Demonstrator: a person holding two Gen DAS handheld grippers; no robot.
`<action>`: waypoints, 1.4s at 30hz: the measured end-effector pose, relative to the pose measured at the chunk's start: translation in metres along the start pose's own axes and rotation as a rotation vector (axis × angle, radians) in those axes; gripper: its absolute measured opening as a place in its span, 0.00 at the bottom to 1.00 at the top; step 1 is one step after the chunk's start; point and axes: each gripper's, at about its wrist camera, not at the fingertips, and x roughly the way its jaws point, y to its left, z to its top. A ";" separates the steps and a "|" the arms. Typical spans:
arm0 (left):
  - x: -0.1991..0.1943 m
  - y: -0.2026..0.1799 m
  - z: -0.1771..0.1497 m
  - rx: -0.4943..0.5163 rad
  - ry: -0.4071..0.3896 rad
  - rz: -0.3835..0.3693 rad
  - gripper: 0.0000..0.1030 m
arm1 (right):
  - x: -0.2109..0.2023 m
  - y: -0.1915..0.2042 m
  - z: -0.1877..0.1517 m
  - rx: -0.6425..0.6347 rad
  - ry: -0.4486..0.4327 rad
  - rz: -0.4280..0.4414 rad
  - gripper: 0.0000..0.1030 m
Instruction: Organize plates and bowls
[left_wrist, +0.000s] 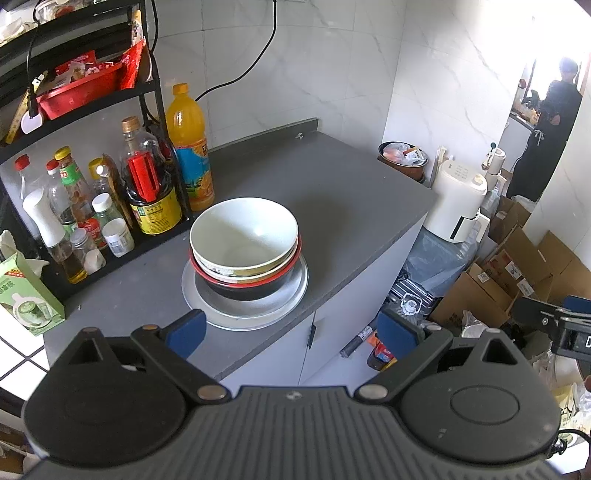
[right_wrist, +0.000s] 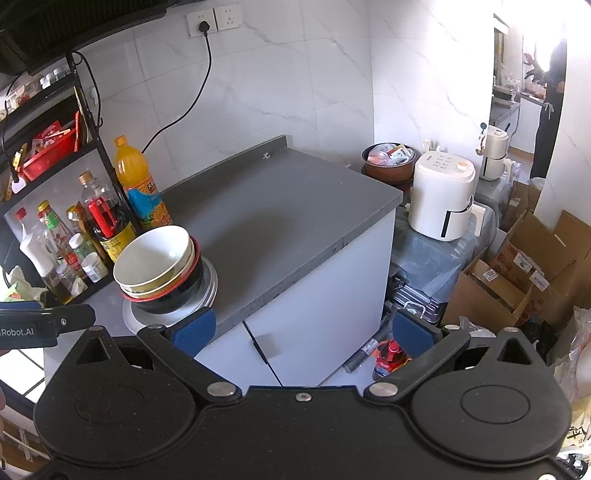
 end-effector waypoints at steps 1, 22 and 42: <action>0.000 0.000 0.000 0.000 0.000 0.000 0.95 | 0.000 0.000 0.000 0.000 0.000 0.000 1.00; 0.003 0.001 0.004 0.004 0.009 -0.005 0.95 | 0.003 0.002 0.002 -0.001 -0.001 -0.004 1.00; 0.005 0.011 0.006 0.001 0.011 -0.006 0.95 | 0.009 0.011 0.001 0.004 0.013 0.001 1.00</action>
